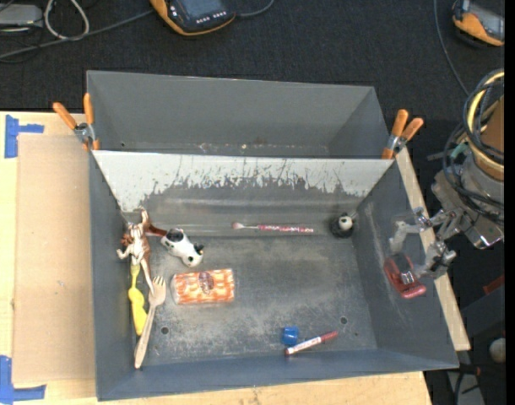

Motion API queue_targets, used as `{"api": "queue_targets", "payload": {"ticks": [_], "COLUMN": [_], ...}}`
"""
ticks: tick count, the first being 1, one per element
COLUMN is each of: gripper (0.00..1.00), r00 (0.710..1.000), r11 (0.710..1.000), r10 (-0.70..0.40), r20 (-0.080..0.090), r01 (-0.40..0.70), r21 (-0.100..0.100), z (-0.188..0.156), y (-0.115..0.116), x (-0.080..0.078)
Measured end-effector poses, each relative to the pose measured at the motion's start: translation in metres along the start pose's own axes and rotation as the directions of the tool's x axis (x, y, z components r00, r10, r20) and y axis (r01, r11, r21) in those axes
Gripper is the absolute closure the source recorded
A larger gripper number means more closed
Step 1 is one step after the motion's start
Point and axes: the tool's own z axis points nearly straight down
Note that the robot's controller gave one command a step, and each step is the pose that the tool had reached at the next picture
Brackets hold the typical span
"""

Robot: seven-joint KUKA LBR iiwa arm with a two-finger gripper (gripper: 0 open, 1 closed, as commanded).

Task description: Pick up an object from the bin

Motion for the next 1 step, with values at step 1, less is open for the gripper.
{"api": "queue_targets", "payload": {"ticks": [1], "gripper": [1.00], "r00": [1.000], "r11": [1.000], "r10": [0.000], "r20": [0.000], "r01": [0.000], "r21": [0.000], "z": [0.0000], "y": [0.0000], "x": [0.0000]}}
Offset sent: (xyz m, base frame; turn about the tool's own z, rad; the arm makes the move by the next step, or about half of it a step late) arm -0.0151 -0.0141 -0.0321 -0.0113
